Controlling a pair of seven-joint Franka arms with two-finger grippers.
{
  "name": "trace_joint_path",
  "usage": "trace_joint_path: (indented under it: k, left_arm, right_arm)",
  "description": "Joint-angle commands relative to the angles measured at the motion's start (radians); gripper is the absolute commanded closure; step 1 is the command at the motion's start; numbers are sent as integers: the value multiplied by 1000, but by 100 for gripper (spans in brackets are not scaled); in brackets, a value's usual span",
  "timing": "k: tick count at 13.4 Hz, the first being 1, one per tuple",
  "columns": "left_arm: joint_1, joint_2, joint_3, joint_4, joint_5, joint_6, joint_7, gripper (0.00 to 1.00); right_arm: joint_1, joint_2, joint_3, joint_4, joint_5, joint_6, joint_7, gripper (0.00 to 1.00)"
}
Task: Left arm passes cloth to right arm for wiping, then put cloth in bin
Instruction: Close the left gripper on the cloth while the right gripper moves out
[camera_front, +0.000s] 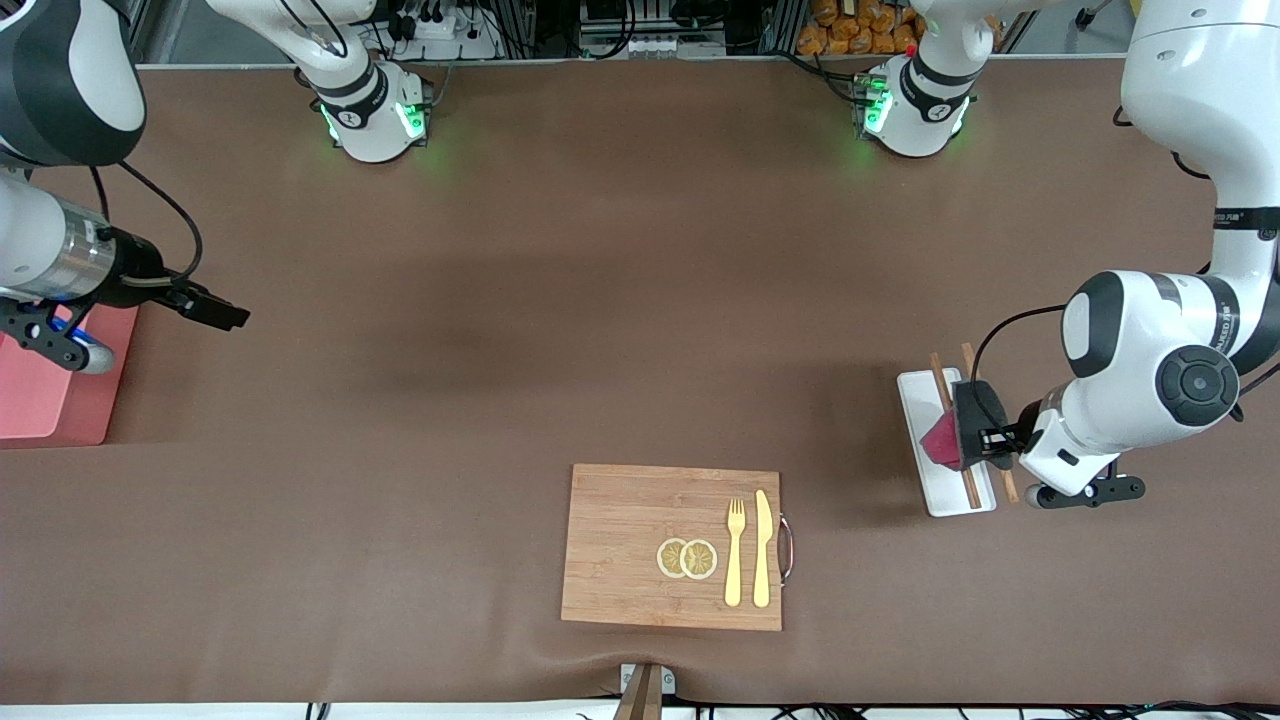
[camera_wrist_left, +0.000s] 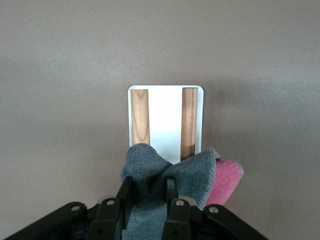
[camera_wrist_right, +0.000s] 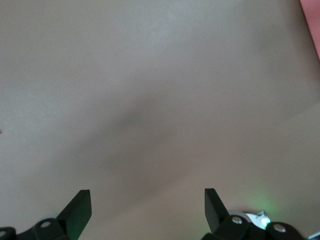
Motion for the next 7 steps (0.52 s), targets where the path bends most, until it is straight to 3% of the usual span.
trace_joint_path:
  k: [1, 3, 5, 7]
  left_arm:
    - [-1, 10, -3, 21, 17, -2, -11, 78]
    - [0, 8, -6, 21, 17, 3, -8, 86]
    - [0, 5, -7, 21, 17, 3, -5, 100]
    - [-5, 2, -9, 21, 15, 3, -3, 100]
  right_arm:
    - [9, 18, 1, 28, 72, -36, 127, 0]
    - [22, 23, 0, 28, 108, -43, 184, 0]
    - [42, 29, 1, 28, 111, -49, 244, 0]
    - [73, 34, 1, 30, 113, -48, 336, 0]
